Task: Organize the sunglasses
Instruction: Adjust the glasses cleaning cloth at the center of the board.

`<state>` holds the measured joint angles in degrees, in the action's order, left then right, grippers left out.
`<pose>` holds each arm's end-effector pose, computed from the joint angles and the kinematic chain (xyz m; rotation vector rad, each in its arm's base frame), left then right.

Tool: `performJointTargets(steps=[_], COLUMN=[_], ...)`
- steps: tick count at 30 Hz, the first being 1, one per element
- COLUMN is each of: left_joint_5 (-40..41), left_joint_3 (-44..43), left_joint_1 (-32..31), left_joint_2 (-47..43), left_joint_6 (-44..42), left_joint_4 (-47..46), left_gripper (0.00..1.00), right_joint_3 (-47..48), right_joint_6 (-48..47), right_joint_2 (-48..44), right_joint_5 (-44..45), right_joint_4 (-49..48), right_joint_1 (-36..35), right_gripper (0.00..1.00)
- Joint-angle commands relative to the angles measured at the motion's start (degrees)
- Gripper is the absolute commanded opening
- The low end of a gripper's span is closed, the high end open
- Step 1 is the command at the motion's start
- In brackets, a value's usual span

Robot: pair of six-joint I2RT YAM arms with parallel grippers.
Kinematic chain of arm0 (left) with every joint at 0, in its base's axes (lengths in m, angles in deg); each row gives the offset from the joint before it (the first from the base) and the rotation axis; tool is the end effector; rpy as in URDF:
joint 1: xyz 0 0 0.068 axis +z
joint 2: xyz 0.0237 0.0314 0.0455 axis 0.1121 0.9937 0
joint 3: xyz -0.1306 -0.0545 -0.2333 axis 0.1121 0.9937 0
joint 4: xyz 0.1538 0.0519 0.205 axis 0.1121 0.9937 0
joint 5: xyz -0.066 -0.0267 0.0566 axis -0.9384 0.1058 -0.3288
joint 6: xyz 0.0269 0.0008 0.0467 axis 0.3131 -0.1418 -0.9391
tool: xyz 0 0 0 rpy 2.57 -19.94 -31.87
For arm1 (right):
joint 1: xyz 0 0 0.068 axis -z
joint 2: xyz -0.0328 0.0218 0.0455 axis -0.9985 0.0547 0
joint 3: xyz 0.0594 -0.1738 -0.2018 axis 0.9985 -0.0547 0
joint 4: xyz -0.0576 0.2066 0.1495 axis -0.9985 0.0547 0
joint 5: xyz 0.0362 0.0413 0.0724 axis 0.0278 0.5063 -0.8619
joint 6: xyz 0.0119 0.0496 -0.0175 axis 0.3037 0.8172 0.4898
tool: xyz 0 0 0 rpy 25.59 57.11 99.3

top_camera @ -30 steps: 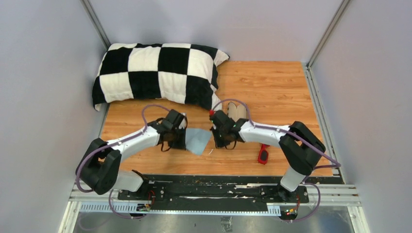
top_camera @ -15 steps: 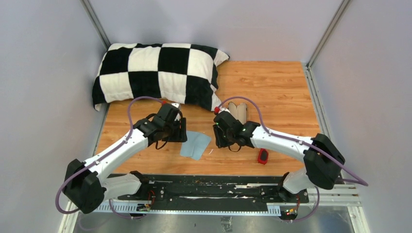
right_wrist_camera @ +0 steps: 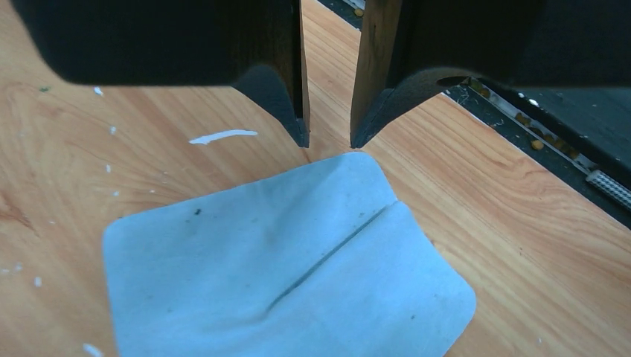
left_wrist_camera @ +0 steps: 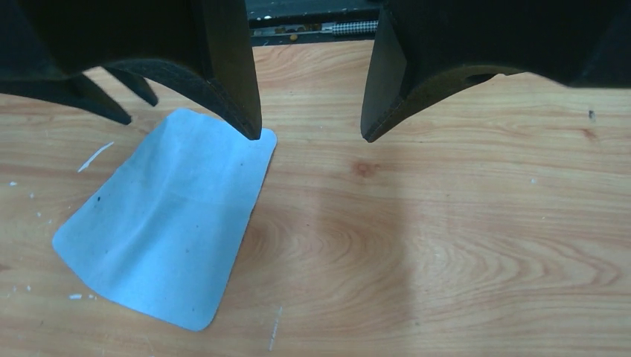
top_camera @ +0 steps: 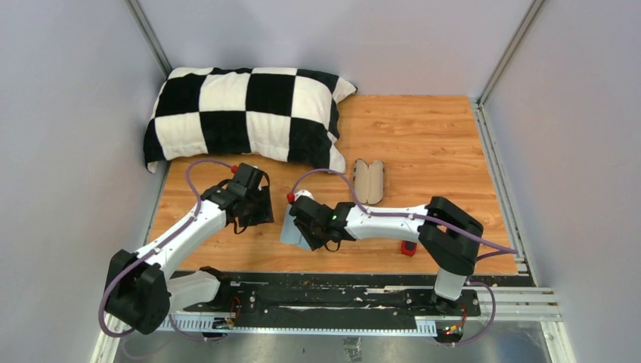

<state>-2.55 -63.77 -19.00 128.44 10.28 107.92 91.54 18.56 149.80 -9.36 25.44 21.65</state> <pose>0.1918 -0.0888 0.2123 -0.2265 2.6888 -0.2454 0.1561 0.3300 0.1918 -0.8347 2.4360 0.5198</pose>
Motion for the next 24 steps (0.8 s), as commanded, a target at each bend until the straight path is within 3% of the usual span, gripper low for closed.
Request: performJointTargets(steps=[1,17,24], left_joint_5=[-1.05,-2.32,-1.62], left_joint_3=[1.32,2.27,2.28], left_joint_1=[2.11,2.14,2.14], left_joint_2=[-3.25,-2.89,-2.83], left_joint_6=[2.76,2.94,2.70], left_joint_4=[-0.73,-2.21,-2.09], left_gripper=[0.56,0.54,0.53], right_joint_3=[2.52,6.46,5.87], right_joint_6=[-4.46,-6.54,-6.01], right_joint_2=[2.49,8.40,8.88], right_joint_5=[3.35,2.37,3.78], right_joint_4=[1.77,2.56,3.41], right_joint_1=[-2.80,-3.88,-3.87], right_gripper=[0.32,0.32,0.23])
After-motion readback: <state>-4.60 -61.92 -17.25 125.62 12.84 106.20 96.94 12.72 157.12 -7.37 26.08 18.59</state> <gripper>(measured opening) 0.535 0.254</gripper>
